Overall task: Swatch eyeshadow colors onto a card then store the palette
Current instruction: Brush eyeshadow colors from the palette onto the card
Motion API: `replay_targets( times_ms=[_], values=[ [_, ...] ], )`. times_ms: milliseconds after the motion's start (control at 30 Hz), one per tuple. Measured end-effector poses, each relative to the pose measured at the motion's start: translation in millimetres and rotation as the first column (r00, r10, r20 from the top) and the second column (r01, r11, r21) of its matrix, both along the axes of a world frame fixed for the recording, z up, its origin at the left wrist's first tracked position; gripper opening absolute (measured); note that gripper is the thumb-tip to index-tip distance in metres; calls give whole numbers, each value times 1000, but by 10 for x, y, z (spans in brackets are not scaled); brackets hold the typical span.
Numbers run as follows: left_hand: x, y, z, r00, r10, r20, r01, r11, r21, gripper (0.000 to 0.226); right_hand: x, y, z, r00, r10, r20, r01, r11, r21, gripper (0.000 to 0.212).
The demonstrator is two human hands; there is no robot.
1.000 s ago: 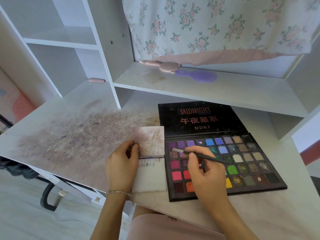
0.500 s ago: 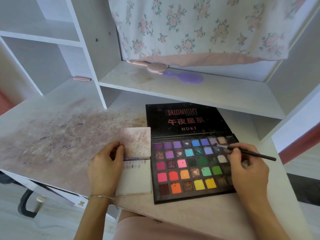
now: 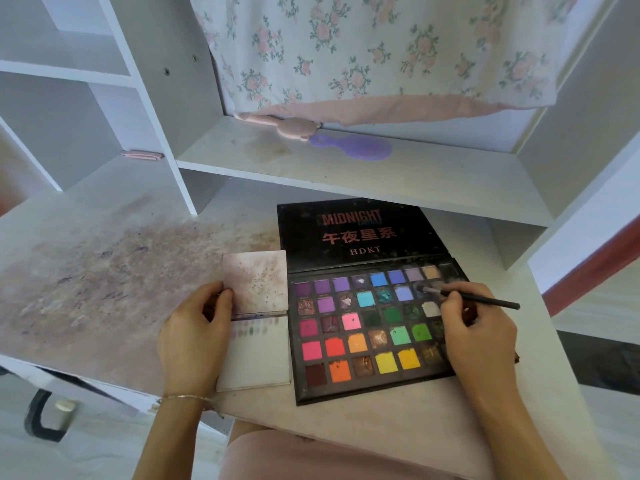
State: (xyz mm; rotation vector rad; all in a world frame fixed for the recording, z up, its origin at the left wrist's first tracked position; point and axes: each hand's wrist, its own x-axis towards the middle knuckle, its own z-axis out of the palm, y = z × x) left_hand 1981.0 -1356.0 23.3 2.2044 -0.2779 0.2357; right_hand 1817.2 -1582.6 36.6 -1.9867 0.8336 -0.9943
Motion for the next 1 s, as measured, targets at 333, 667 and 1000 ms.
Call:
replay_targets(
  times_ms=[333,667,1000],
  values=[
    [-2,5,17,1000,6,-26,-7,999,-34,16,10,3,-11,1000,-15,13,15,1000,-19,19],
    [-4,0,45,999,15,-50,-18,998,-63,16,12,87,2,995,78,62,-74,995,-63,20],
    [-5,-10,50,999,33,-41,-36,998,-59,16,210,547,150,934,351,62,-351,936,-14,32]
  ],
)
